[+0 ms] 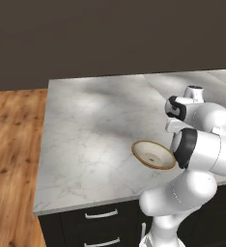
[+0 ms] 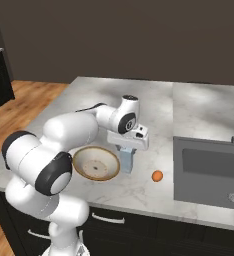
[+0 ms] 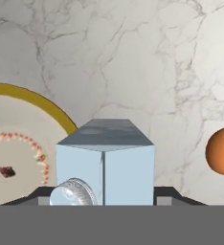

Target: Gather the eggs and milk located in the vicinity of the sink area and place them right next to the bowl.

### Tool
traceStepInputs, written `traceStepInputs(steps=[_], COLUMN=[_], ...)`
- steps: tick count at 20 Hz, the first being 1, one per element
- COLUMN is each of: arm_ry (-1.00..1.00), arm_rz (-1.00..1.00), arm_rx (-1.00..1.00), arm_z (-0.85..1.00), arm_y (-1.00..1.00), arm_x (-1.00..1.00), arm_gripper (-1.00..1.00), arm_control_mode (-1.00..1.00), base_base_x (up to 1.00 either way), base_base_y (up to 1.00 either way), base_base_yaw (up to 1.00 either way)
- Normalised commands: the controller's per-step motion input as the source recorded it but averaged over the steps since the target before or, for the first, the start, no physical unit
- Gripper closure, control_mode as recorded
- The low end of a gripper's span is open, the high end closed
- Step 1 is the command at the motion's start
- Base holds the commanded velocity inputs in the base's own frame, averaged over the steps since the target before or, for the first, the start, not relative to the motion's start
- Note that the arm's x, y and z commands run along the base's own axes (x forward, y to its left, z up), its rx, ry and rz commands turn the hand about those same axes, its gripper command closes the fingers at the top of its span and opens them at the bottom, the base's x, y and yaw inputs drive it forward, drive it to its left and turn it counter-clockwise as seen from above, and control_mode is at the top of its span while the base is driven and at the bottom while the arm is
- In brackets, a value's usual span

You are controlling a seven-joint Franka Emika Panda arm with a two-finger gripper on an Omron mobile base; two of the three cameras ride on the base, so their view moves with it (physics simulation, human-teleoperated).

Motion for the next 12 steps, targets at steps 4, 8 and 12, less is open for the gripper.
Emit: traceStepInputs(steps=[4,8,12], arm_ry=[0.00,0.00,0.00], arm_rz=[0.01,0.00,0.00], arm_rx=[0.00,0.00,0.00], arm_z=[0.00,0.00,0.00], arm_y=[0.01,0.00,0.02], arm_x=[0.00,0.00,0.00], arm_gripper=[1.00,1.00,1.00], arm_control_mode=[-1.00,-1.00,-1.00], base_base_x=[0.00,0.00,0.00], base_base_y=[0.00,0.00,0.00], base_base_yaw=[0.00,0.00,0.00])
